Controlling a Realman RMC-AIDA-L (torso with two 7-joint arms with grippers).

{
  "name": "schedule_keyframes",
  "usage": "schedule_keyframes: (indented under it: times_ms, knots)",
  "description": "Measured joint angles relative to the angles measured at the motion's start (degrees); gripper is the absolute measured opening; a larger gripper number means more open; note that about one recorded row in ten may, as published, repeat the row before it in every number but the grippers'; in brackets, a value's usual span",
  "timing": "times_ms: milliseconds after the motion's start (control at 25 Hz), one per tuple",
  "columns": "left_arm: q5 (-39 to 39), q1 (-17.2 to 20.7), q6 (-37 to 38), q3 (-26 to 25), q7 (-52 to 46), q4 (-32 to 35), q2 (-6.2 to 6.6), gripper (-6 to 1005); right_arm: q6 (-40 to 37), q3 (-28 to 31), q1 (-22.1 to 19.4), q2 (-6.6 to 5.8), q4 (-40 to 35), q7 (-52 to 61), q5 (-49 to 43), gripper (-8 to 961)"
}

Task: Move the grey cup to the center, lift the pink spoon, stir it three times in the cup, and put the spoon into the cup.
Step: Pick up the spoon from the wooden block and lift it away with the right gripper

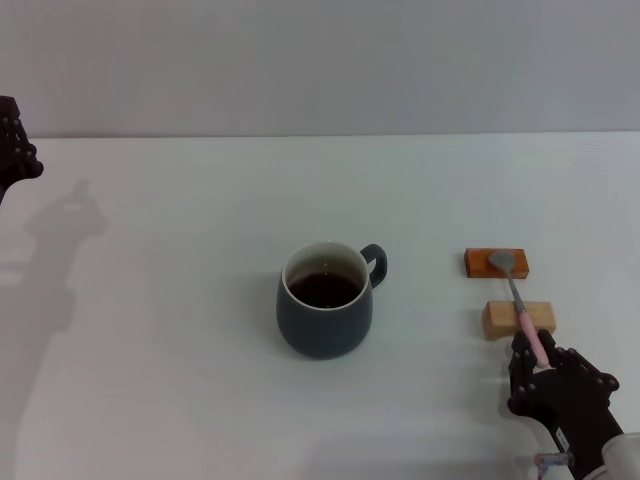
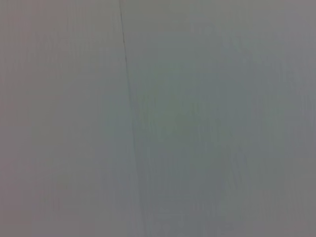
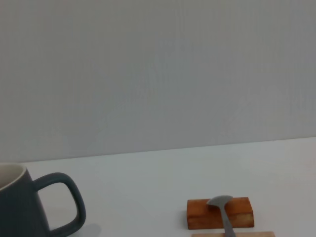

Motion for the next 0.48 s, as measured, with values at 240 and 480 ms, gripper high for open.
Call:
schedule_keyframes:
  times_ms: [240,480]
  knots:
    - [0.00,-0.02,-0.01,-0.50,0.00,0.00,-0.02,-2,0.06,0.00,0.04,0.00,0.00,0.00,0.00,212]
    - [0.00,-0.08,0.00,-0.52,0.00,0.00,-0.02,-2,0.10,0.00,0.02,-0.03,-0.05,0.00,0.00,207]
